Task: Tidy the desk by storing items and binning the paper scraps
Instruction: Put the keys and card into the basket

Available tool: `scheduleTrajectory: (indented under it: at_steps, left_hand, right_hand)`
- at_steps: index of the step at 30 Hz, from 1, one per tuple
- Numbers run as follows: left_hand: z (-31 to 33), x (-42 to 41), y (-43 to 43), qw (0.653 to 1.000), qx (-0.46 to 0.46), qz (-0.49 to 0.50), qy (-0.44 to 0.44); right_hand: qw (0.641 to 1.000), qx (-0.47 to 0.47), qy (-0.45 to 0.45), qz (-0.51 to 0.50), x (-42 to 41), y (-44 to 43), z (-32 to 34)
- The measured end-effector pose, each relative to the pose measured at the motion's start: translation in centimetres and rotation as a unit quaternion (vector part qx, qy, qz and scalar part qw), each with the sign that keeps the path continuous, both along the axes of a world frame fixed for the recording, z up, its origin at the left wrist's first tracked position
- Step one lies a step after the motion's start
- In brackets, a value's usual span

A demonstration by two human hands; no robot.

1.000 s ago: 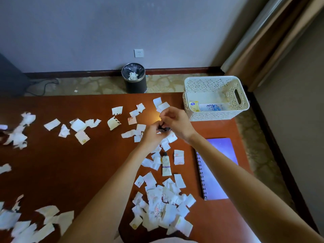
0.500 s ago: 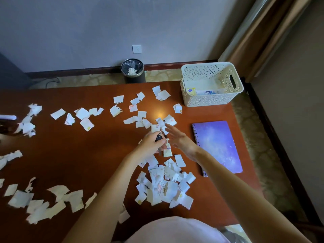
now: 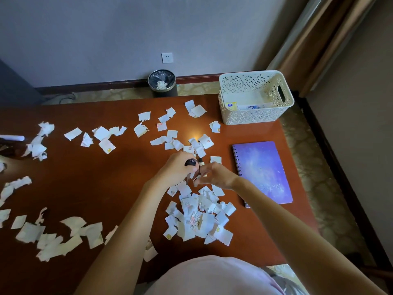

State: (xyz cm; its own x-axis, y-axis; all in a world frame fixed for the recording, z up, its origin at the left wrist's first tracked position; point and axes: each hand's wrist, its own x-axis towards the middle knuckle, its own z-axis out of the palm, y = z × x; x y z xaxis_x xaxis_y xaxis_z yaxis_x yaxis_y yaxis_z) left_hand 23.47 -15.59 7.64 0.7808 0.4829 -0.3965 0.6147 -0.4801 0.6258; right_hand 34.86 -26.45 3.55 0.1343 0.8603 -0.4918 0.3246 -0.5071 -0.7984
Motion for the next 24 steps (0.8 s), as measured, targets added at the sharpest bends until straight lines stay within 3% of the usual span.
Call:
scheduleTrajectory:
  at_steps: [2, 7, 13, 18, 24]
  left_hand:
    - [-0.2, 0.2, -0.3, 1.0, -0.008, 0.021, -0.02]
    - [0.0, 0.1, -0.4, 0.996, -0.009, 0.067, -0.051]
    - [-0.4, 1.1, -2.1, 0.987, -0.032, 0.143, -0.067]
    - [-1.4, 1.7, -3.6, 0.967, -0.08, 0.227, -0.086]
    - [-2.5, 2.5, -3.6, 0.964, -0.094, 0.242, -0.064]
  right_hand:
    - [1.0, -0.004, -0.001, -0.004, -0.1, -0.3, -0.1]
    - [0.983, 0.03, -0.003, -0.179, 0.3, -0.4, -0.7]
    - [0.939, 0.089, 0.125, -0.308, 0.1, -0.4, 0.2]
    - [0.935, 0.061, 0.17, -0.305, -0.5, -1.4, 0.1]
    - [0.939, 0.037, 0.218, -0.265, 0.7, -2.7, -0.4]
